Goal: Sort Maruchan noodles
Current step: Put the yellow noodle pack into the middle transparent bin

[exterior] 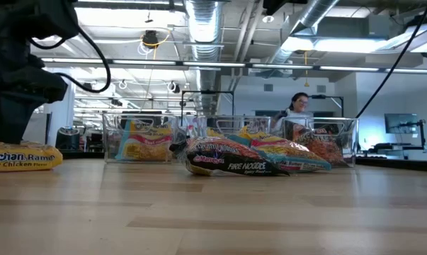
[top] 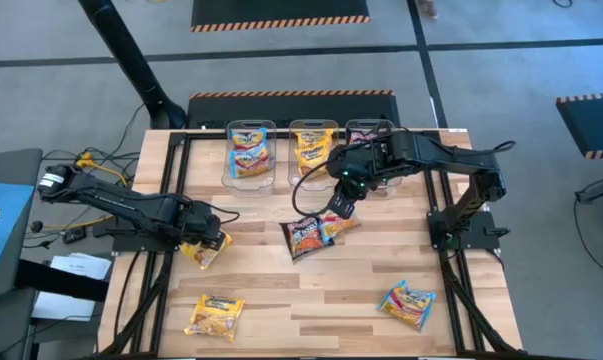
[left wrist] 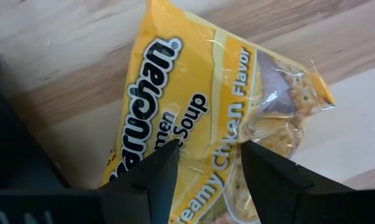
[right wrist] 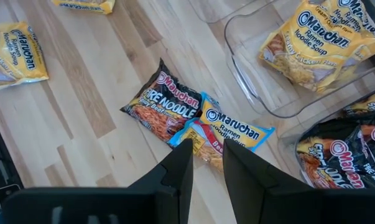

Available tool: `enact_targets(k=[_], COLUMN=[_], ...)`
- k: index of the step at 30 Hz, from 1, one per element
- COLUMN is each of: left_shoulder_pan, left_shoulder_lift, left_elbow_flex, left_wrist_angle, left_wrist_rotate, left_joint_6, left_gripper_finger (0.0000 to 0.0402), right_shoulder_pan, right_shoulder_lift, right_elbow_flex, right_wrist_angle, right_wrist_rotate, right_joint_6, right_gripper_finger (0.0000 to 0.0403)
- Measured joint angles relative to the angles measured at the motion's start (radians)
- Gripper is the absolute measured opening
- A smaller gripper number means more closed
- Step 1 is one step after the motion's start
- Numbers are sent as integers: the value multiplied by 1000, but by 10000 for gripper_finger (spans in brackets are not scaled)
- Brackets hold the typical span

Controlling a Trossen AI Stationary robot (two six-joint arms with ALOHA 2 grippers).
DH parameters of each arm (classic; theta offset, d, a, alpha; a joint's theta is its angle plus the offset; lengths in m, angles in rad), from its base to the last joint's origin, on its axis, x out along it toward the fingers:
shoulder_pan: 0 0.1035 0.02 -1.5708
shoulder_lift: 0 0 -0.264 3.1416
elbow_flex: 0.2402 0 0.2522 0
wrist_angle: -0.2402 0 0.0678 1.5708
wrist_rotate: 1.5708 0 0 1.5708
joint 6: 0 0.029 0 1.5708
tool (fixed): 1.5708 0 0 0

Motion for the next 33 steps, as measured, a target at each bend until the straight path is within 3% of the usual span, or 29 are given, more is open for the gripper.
enact_targets(k=[8,18,33], left_shoulder_pan=[0,1,19], left_shoulder_lift=[0,3,6], left_elbow_flex=[-8,-15,-18], left_wrist_angle=[-29,15,296], left_wrist_rotate=[-40,-110,-116], left_joint_6=[-19,74,433], left_gripper_finger=[152,11,0], right_shoulder_pan=[0,0,-55], right_shoulder_lift=[0,0,0], right_elbow_flex=[0,0,0], right_wrist_angle=[3,34,33], right_wrist_rotate=[0,5,8], right_joint_6=[0,7,69], right_gripper_finger=[113,113,113])
